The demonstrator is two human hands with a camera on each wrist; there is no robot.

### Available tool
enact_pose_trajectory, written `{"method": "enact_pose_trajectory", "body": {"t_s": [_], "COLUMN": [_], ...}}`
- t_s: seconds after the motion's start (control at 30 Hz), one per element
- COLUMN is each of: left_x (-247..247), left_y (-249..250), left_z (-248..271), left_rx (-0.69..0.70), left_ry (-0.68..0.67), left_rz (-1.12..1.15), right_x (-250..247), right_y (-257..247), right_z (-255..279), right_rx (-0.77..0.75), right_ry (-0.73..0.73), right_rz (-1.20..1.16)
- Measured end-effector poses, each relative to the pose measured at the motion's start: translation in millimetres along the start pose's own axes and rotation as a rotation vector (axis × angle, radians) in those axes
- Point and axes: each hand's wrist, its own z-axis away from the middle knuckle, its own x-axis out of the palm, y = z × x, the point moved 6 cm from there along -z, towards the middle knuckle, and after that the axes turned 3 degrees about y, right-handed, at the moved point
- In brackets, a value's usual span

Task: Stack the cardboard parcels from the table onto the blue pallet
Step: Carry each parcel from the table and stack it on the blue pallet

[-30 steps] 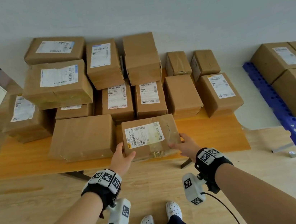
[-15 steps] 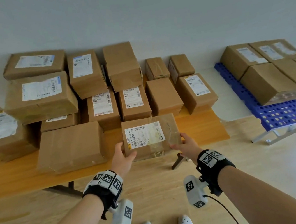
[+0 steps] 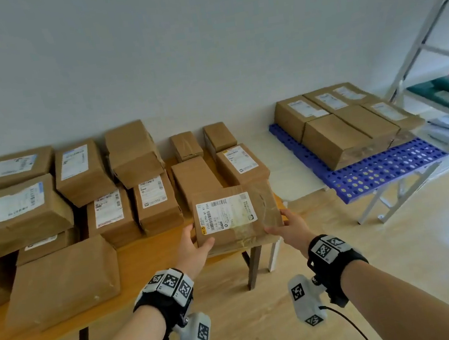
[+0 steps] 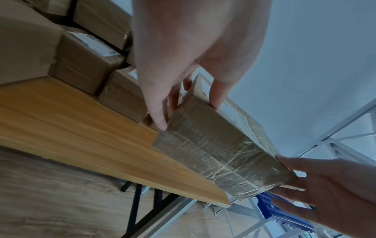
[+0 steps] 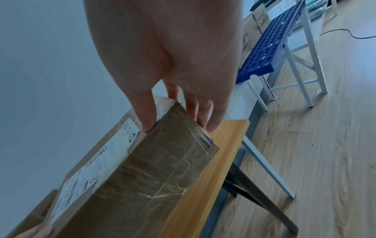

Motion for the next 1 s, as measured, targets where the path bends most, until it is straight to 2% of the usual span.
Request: {"method": "enact_pose_trajectory", "body": {"t_s": [0.3,0.57,0.77,1.0], "left_x": [118,205,258,323], "left_y": [71,145,194,237], "left_z": [25,27,4,-47], "left_rx": [0.069,0.176,0.243,0.211], "left_ry": [-0.023,-0.052,-0.113,-0.182], "left_rz": [-0.029,-0.078,-0.079,-0.034], "right_x": [-144,-251,-314,-369], "right_y": [15,22,20,28], "right_z": [0,-14,-37,-91], "right_rx": [-0.088,-0.129,-0.145,-0.115], "right_ry": [0.078,0.118,0.162,0.194], "right_rz": [-0.033,-0.103,-0.154,-0.215]}}
